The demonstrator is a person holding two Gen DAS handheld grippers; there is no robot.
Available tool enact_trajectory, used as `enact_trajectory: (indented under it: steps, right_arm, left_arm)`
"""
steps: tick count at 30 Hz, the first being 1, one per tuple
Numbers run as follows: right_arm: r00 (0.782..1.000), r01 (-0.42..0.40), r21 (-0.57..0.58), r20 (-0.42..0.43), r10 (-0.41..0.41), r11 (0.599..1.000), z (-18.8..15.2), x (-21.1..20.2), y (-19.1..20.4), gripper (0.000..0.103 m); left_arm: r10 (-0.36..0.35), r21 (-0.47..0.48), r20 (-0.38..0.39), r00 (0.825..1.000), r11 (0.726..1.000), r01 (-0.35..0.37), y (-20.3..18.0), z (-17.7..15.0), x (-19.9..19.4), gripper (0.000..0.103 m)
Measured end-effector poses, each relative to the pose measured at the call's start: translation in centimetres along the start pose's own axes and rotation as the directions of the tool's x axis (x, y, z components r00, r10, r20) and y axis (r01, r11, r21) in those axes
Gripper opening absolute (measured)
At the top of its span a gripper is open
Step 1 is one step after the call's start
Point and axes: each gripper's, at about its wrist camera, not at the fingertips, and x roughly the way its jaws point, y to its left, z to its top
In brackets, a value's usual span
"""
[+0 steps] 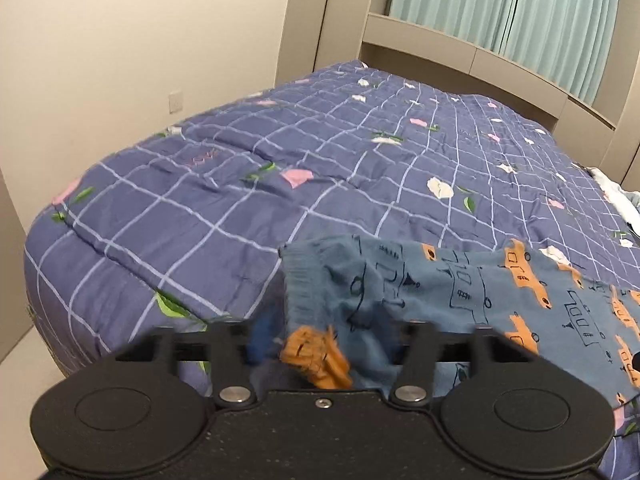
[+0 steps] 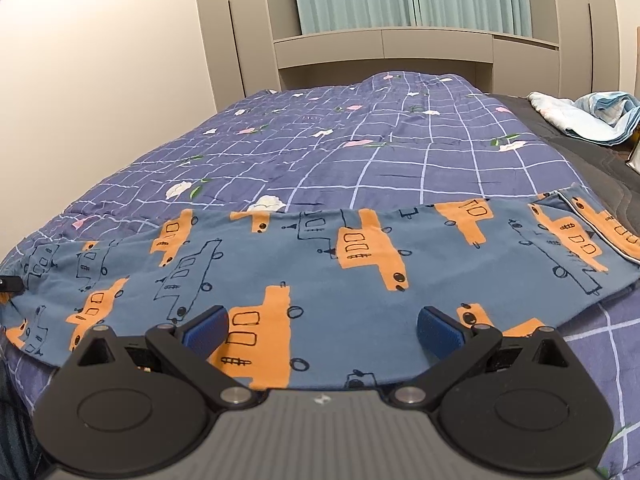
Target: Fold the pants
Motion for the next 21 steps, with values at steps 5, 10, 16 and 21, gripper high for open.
enact_trajectory:
  steps: [5, 10, 16, 21]
  right_arm:
    - [1.000, 0.008, 0.013, 0.024, -0.008, 1.000, 0.2, -0.4, -1.0, 0.103]
    - [0.997, 0.056, 0.043, 0.054, -0.058, 0.998, 0.3, -1.3, -3.5, 0.103]
    - [0.985, 0.132, 0.125, 0.090, -0.144, 0.983, 0.4, -2.9, -8.0, 0.103]
    - [0.979, 0.174, 0.210, 0.066, -0.191, 0.962, 0.5, -3.7, -12.6, 0.103]
  left_arm:
    - [0.055, 0.047, 0.073, 0.996, 0.997, -0.058, -1.4, 0.6, -0.7, 0.094]
    - [0.020, 0.104, 0.114, 0.993, 0.994, -0.032, -4.6, 1.3, -0.4, 0.102]
    - [-0.143, 0.188, 0.069, 0.987, 0.974, 0.128, -11.0, 1.8, 1.6, 0.102]
    - [-0.270, 0.268, 0.021, 0.963, 0.929, 0.255, -17.3, 1.3, 3.6, 0.102]
